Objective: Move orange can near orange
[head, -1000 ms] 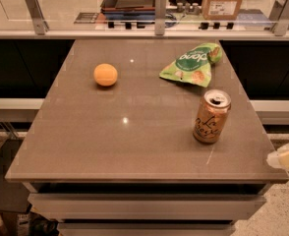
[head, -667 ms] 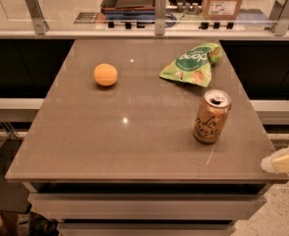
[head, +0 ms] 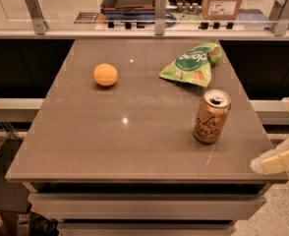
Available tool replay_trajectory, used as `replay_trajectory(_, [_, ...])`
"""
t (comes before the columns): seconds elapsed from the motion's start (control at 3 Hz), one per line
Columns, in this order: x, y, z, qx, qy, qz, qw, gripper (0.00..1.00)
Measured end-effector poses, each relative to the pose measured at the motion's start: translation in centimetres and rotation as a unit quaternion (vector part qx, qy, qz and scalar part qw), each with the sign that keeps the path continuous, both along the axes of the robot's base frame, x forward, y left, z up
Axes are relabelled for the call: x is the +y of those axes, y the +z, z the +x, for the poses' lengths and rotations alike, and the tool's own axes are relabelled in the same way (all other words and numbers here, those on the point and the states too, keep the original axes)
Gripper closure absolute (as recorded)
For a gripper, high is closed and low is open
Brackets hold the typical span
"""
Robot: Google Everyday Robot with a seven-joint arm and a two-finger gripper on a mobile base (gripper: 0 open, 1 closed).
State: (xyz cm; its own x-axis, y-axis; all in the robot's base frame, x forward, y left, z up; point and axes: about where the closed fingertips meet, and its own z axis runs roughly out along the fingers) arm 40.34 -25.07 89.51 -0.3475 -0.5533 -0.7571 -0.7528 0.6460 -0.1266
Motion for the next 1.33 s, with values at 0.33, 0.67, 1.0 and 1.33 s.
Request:
replay_trajectory(0.33, [1.6, 0.1, 0.3, -0.013, 0.019, 0.028, 0.9994, 0.00])
replay_trajectory(0.67, [3.5, 0.7, 1.1, -0.036, 0.052, 0.061, 0.9962, 0.00])
replay_trajectory(1.0, [5.4, 0.1, 2.0, -0.044, 0.073, 0.079, 0.9932, 0.00])
replay_trajectory(1.33, [6.7, -0.8, 3.4, -0.048, 0.078, 0.090, 0.9917, 0.00])
